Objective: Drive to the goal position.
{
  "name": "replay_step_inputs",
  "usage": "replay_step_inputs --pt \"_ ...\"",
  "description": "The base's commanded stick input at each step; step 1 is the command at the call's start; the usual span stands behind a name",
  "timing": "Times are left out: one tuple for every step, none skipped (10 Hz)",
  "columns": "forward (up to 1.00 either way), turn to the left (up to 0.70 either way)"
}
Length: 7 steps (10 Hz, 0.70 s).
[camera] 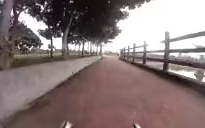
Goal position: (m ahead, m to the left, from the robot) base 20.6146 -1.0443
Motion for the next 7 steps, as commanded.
replay_step_inputs --pt "0.70 0.00" --pt "0.70 0.00" --pt "0.70 0.00" --pt "0.70 0.00" --pt "0.70 0.00" --pt "0.70 0.00" --pt "0.70 0.00"
